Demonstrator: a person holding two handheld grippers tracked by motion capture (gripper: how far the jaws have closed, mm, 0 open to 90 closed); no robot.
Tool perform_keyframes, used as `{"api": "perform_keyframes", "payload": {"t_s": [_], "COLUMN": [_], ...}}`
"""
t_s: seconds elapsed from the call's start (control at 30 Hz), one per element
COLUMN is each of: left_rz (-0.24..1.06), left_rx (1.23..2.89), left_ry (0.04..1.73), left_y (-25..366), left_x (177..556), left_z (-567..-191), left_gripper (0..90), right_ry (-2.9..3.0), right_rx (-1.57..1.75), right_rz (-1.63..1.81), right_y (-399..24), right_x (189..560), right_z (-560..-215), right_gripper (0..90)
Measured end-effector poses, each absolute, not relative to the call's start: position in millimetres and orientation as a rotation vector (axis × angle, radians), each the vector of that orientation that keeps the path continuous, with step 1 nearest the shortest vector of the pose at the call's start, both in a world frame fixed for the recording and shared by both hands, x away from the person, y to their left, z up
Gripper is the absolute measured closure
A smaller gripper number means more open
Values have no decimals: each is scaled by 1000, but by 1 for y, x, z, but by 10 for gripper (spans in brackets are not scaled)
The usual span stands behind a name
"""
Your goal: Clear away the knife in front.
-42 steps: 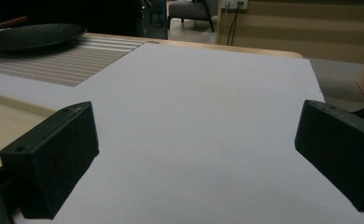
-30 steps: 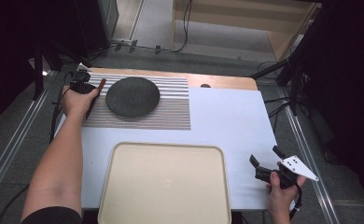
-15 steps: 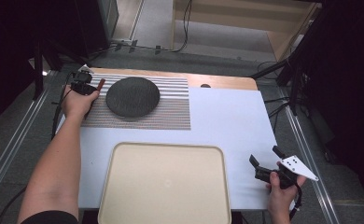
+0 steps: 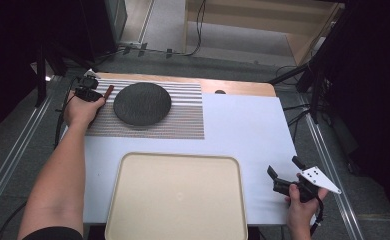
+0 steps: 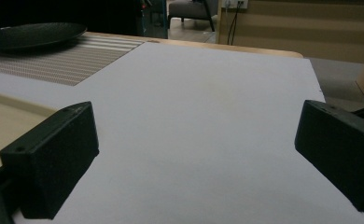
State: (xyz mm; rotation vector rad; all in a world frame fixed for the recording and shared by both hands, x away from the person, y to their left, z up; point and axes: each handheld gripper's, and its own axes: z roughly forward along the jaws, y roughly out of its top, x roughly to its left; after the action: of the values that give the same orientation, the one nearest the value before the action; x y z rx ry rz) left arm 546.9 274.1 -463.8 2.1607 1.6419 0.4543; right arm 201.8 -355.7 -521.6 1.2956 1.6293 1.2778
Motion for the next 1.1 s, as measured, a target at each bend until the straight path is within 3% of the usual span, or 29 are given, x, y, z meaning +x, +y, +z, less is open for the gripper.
{"api": "perform_keyframes", "payload": {"t_s": [1.1], "left_rz": [418], "left_rx": [2154], "left_ry": [1461], "left_y": [254], "left_x": [502], "left_z": [-425], "left_gripper": [778], "right_ry": [1640], "right_rx": [1287], "right_rz": [1264], "right_y": [-354], "right_x": [202], "right_z": [-521], "right_gripper": [0]}}
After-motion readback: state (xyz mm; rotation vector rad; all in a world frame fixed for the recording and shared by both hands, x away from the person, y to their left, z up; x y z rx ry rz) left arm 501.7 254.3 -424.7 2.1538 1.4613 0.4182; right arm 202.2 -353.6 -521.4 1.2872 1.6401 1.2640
